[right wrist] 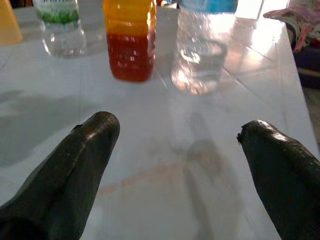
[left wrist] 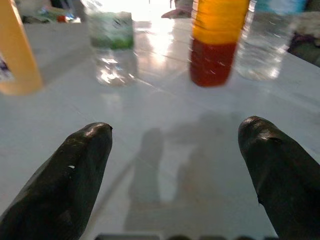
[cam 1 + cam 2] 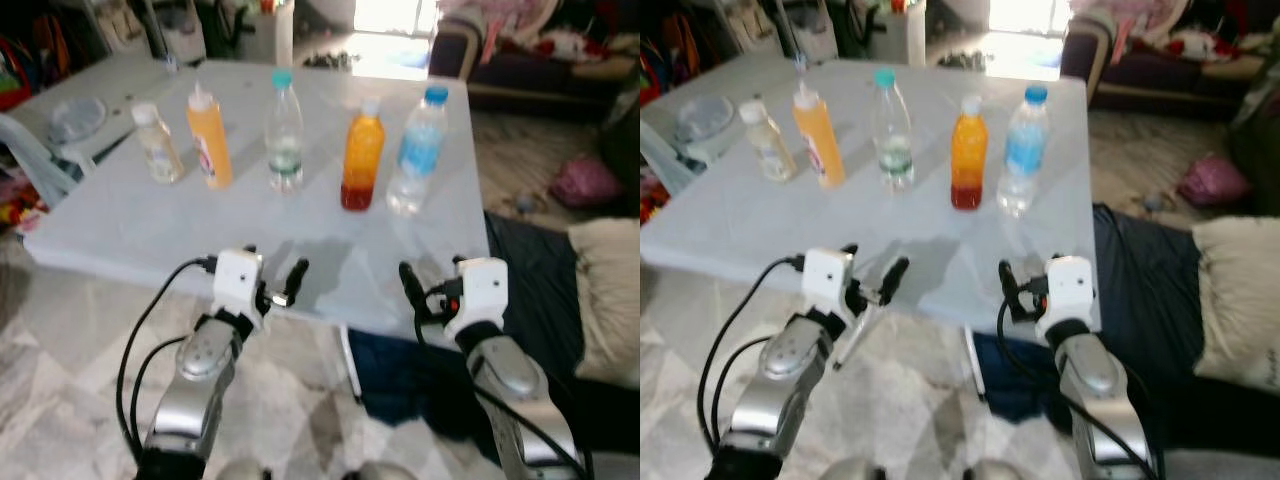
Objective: Restocking fridge
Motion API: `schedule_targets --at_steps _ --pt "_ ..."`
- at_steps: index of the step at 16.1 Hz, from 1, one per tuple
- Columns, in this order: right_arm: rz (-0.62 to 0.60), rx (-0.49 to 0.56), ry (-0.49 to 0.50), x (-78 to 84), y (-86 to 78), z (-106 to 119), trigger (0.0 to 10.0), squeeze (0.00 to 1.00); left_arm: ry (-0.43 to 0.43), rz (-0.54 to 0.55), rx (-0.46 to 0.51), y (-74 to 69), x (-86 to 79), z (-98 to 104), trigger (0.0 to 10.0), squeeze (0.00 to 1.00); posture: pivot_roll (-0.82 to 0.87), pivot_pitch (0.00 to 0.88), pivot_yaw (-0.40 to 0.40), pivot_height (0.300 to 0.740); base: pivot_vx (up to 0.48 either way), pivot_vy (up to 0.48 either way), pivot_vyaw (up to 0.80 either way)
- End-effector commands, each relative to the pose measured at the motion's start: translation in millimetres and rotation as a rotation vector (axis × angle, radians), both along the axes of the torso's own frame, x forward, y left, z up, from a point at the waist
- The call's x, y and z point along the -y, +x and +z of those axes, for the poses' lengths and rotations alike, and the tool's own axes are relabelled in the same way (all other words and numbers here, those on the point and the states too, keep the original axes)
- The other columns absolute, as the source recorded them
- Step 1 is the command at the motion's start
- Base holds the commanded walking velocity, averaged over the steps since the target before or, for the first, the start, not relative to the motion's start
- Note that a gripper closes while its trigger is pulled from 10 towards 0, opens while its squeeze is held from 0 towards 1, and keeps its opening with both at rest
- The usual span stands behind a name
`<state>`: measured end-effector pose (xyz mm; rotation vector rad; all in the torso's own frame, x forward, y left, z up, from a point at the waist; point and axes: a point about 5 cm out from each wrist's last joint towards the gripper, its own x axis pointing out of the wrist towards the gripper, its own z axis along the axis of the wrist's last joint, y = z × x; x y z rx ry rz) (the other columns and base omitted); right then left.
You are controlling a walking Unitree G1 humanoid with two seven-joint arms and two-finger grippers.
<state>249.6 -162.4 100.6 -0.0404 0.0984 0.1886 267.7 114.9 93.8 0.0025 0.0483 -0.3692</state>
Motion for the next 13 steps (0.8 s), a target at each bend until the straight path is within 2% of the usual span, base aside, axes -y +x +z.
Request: schedule_targets --at_steps 1,3,5,8,9,11,13 --pt "0.003 0.013 0.005 -3.8 -0.5 2 10.0 0.0 0.0 0.032 0.019 -1.7 -11.7 3 10.0 0.0 -0.03 0.069 0.003 0.74 0.0 0.0 0.0" --pt "-0.012 0.035 -0.002 -2.1 -0.7 6 10.0 0.0 -0.003 0.091 0.036 -5.9 -27.4 3 10.0 0.0 -0.04 0.069 0.013 0.74 0.0 0.0 0.0" --pt "-0.052 0.08 -0.019 3.9 2.7 15 10.0 0.0 0.005 0.125 0.051 -4.9 -35.6 7 10.0 0.0 -0.04 0.067 0.01 0.74 0.0 0.0 0.0" --pt "-0.151 0.188 -0.064 14.8 18.1 39 10.0 0.0 0.03 0.095 0.04 0.4 -32.9 6 10.0 0.0 -0.03 0.063 0.015 0.74 0.0 0.0 0.0" --pt "-0.194 0.239 -0.08 23.6 28.0 53 10.0 0.0 0.034 0.078 0.041 0.9 -30.4 6 10.0 0.0 -0.03 0.063 0.017 0.74 0.0 0.0 0.0" --pt "-0.208 0.273 -0.084 30.4 36.1 65 10.0 0.0 0.035 0.078 0.042 1.0 -29.1 6 10.0 0.0 -0.03 0.063 0.017 0.74 0.0 0.0 0.0" --pt "-0.209 0.342 -0.118 40.3 52.2 87 10.0 0.0 0.038 0.08 0.044 0.8 -29.0 7 10.0 0.0 -0.01 0.068 0.016 0.74 0.0 0.0 0.0"
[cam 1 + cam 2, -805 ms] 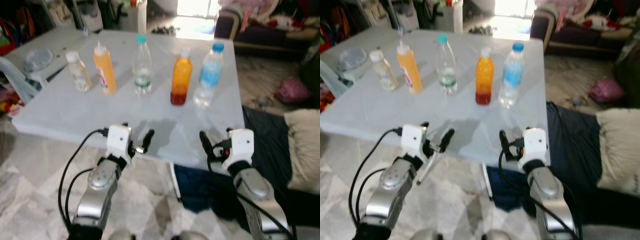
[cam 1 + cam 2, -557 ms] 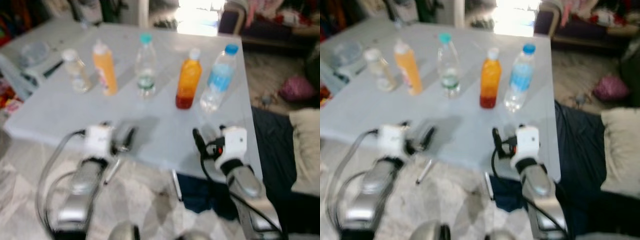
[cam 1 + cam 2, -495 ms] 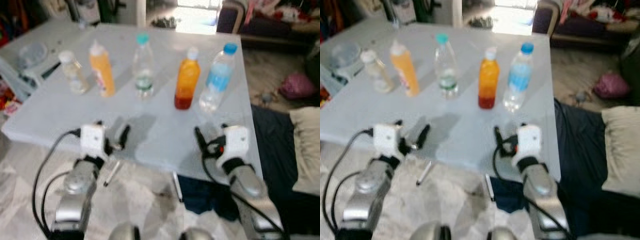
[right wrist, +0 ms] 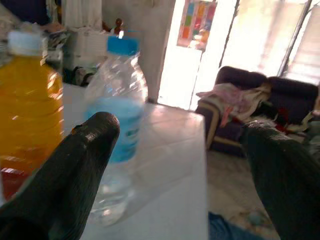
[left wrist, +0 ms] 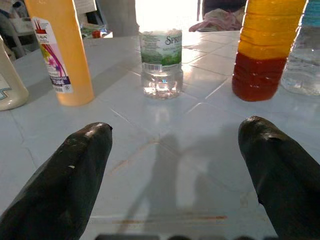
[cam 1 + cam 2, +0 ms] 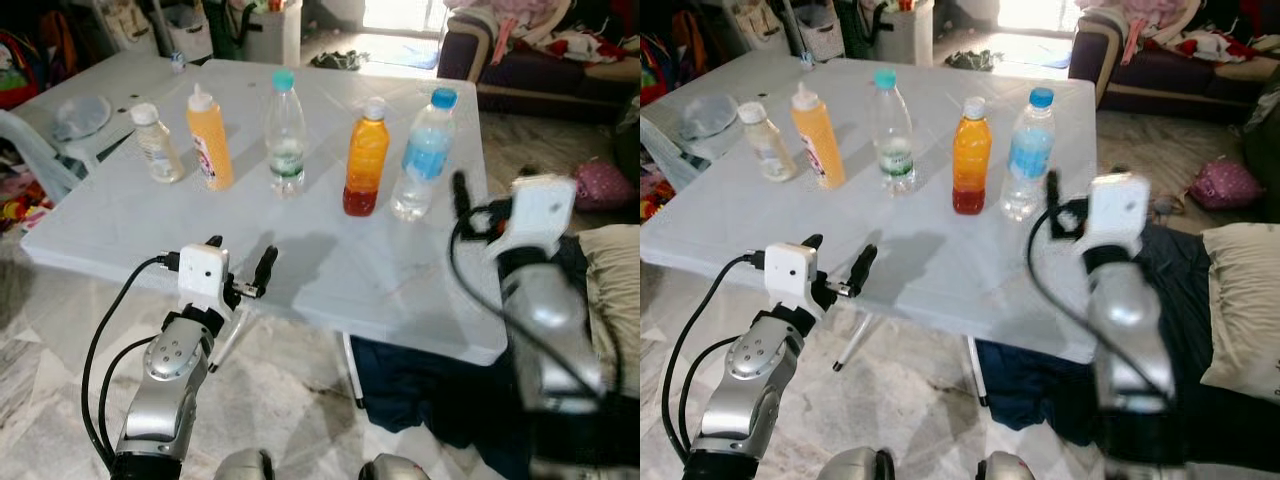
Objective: Restocking fridge
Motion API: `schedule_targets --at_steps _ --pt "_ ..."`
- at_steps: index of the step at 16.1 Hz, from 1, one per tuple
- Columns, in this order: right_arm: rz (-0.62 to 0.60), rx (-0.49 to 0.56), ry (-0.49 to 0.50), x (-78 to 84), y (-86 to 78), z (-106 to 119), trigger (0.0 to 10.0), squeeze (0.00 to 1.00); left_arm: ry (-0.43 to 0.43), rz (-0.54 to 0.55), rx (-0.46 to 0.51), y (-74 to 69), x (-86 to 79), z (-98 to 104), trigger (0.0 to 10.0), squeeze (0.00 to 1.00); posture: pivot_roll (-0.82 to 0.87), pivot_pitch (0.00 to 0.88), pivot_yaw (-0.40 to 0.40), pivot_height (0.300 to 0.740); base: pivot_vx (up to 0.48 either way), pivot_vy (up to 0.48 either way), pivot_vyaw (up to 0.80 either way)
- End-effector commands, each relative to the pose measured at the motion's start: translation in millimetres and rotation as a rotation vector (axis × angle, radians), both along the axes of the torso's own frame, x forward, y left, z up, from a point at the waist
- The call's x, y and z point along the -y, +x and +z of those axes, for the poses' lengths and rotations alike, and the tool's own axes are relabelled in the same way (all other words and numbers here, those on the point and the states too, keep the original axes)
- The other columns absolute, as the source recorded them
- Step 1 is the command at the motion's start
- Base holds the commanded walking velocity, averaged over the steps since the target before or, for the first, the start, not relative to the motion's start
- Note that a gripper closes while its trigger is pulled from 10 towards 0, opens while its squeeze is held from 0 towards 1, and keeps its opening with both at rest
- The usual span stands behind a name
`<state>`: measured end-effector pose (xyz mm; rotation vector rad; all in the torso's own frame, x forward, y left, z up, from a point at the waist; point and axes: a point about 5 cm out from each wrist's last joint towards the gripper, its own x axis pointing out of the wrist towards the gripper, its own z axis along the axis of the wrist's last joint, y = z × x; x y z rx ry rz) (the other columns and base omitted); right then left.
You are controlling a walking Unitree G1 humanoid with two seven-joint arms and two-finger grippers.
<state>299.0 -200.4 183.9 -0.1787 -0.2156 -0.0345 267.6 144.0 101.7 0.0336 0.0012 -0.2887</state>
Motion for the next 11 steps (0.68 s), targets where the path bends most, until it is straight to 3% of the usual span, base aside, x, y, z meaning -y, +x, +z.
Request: schedule_targets --at_steps 1,5,11 --pt "0.0 0.018 0.002 4.0 5.8 7 10.0 0.0 0.015 0.001 -0.009 0.6 -0.2 0 10.0 0.0 -0.01 0.068 0.016 0.74 0.0 0.0 0.0" --pt "0.034 0.065 -0.008 9.0 27.5 31 10.0 0.0 0.034 -0.001 -0.011 -2.1 -3.5 1 10.0 0.0 0.02 0.076 0.029 0.74 0.0 0.0 0.0" --pt "0.132 0.091 -0.016 3.3 38.2 46 10.0 0.0 0.068 0.001 -0.02 -4.6 -13.0 3 10.0 0.0 0.04 0.104 0.06 0.74 0.0 0.0 0.0"
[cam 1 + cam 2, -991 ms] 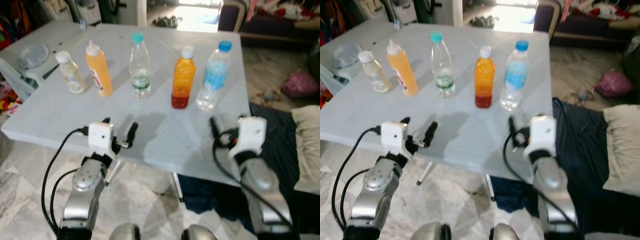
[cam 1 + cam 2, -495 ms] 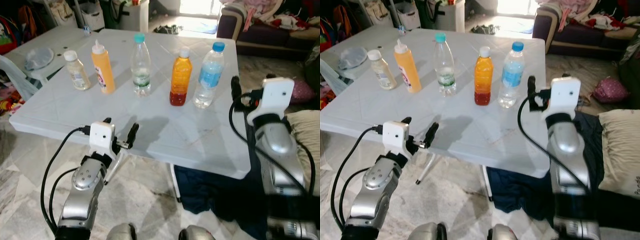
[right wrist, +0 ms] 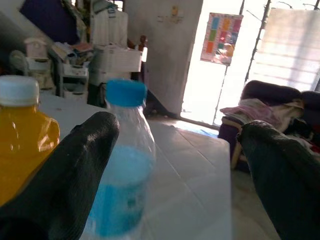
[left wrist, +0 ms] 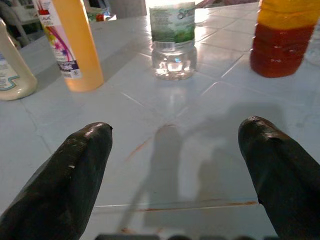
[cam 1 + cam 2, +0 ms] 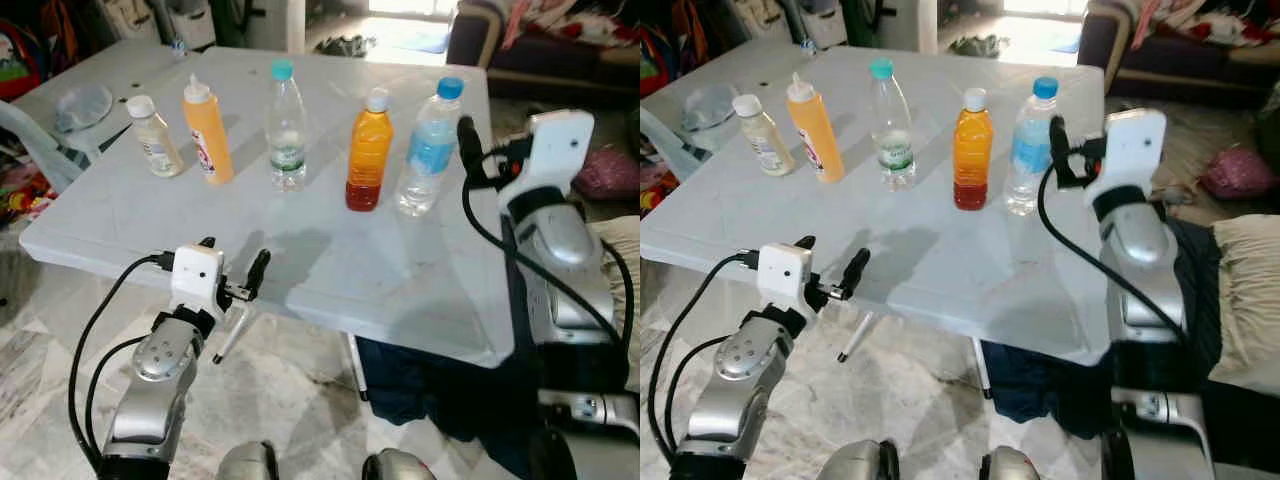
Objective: Restocking fridge
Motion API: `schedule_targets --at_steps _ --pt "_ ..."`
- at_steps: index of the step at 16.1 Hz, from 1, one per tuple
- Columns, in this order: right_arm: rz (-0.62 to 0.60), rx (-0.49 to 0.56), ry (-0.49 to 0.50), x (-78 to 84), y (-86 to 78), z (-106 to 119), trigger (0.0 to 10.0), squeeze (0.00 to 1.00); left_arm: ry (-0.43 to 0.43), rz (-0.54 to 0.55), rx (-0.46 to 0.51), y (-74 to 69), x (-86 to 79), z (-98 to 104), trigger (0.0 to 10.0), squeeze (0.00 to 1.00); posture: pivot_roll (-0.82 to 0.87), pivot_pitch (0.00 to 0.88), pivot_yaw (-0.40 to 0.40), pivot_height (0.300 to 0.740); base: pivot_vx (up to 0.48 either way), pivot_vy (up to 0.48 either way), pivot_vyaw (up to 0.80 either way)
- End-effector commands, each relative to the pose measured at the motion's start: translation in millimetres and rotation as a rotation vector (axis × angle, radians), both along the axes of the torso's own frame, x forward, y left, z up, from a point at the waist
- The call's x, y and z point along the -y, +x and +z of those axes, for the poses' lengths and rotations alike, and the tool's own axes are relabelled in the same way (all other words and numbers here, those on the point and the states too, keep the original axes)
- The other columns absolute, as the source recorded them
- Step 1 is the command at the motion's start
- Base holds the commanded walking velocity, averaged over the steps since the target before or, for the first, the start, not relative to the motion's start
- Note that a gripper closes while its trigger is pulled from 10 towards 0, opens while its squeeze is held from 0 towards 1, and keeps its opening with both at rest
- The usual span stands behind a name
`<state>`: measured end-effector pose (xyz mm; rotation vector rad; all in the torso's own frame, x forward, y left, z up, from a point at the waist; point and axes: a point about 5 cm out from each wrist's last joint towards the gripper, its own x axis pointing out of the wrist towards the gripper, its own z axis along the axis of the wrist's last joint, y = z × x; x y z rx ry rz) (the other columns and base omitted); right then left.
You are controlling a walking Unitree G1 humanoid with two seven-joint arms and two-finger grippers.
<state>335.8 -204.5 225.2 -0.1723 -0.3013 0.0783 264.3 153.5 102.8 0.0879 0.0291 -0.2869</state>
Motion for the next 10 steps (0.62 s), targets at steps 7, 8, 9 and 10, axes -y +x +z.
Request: schedule_targets --at_steps 7,8,9,10 --pt "0.127 0.018 -0.051 -10.5 16.6 18 10.0 0.0 0.031 -0.02 -0.006 -2.6 -4.1 5 10.0 0.0 0.06 0.114 0.075 0.74 0.0 0.0 0.0" --pt "0.156 0.012 -0.063 -14.0 18.4 19 10.0 0.0 0.034 -0.025 -0.007 -2.5 -3.3 6 10.0 0.0 0.06 0.114 0.077 0.74 0.0 0.0 0.0" --pt "0.175 0.007 -0.076 -15.6 21.6 20 10.0 0.0 0.038 -0.033 -0.008 -2.4 -2.7 6 10.0 0.0 0.07 0.113 0.079 0.74 0.0 0.0 0.0" --pt "0.179 0.002 -0.073 -15.7 23.4 21 10.0 0.0 0.04 -0.037 -0.009 -2.4 -2.7 7 10.0 0.0 0.07 0.113 0.08 0.74 0.0 0.0 0.0"
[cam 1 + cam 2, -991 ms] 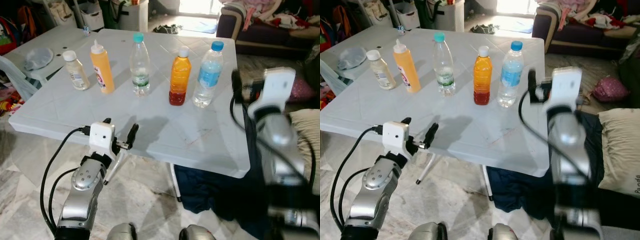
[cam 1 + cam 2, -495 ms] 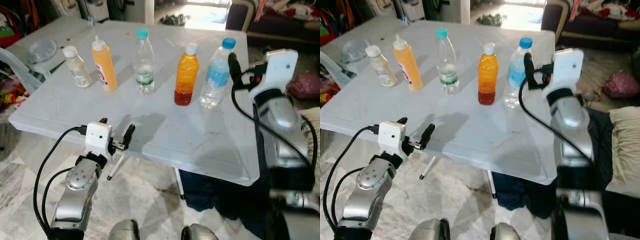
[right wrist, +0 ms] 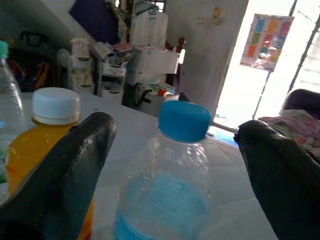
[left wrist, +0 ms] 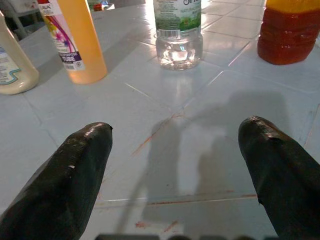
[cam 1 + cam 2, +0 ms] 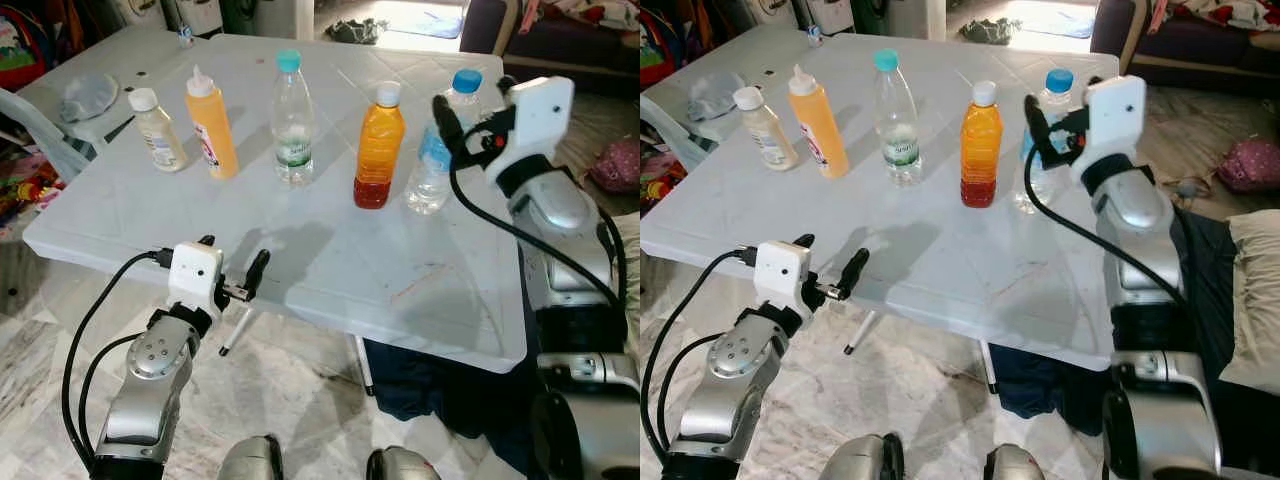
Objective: Restocking fridge
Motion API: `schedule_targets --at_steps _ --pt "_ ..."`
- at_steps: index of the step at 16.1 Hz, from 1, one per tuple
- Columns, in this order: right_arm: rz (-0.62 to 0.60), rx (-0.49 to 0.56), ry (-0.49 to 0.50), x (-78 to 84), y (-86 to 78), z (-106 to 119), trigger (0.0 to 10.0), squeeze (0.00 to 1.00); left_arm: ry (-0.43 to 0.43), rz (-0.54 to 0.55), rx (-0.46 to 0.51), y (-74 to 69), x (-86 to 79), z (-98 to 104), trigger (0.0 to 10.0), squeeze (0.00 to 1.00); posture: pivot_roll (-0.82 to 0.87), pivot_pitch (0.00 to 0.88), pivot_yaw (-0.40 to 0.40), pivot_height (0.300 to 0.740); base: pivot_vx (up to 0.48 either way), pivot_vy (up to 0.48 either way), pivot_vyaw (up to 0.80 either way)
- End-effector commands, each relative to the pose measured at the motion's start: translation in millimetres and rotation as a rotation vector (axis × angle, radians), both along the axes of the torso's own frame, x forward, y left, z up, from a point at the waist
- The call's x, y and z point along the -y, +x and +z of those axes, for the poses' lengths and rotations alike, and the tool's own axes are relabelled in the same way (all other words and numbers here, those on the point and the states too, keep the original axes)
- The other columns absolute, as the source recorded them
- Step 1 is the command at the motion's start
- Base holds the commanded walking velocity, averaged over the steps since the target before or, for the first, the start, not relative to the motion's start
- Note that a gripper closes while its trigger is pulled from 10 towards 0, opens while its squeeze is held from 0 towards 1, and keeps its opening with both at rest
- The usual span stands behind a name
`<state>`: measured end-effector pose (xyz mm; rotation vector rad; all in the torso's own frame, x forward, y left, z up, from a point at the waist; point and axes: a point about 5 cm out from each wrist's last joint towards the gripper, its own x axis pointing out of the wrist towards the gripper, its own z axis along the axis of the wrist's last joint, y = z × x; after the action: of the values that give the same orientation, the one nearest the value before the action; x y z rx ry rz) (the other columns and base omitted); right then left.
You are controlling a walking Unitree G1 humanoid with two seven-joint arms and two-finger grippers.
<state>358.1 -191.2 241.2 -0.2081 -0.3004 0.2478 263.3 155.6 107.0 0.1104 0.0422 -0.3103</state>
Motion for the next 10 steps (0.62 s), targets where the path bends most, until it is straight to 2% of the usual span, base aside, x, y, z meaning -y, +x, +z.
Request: schedule_targets --at_steps 1,7,8,9,10 --pt "0.02 0.013 -0.008 -2.1 2.5 6 10.0 0.0 0.018 -0.015 0.002 -1.4 -0.6 2 10.0 0.0 0.07 0.113 0.08 0.74 0.0 0.0 0.0" --pt "0.061 -0.018 -0.027 -1.0 21.3 14 10.0 0.0 0.062 -0.062 0.016 -0.9 3.3 7 10.0 0.0 0.08 0.113 0.084 0.74 0.0 0.0 0.0" --pt "0.064 -0.017 -0.027 -1.6 23.3 15 2.0 0.0 0.062 -0.06 0.012 -1.2 2.8 6 10.0 0.0 0.09 0.113 0.085 0.74 0.0 0.0 0.0" --pt "0.072 -0.019 -0.027 -3.5 24.6 16 0.0 0.0 0.063 -0.061 0.009 -1.6 2.6 5 10.0 0.0 0.09 0.114 0.085 0.74 0.0 0.0 0.0" --pt "0.077 -0.031 -0.021 -6.0 25.7 14 0.4 0.0 0.064 -0.064 0.006 -2.1 2.9 5 10.0 0.0 0.09 0.116 0.085 0.74 0.0 0.0 0.0"
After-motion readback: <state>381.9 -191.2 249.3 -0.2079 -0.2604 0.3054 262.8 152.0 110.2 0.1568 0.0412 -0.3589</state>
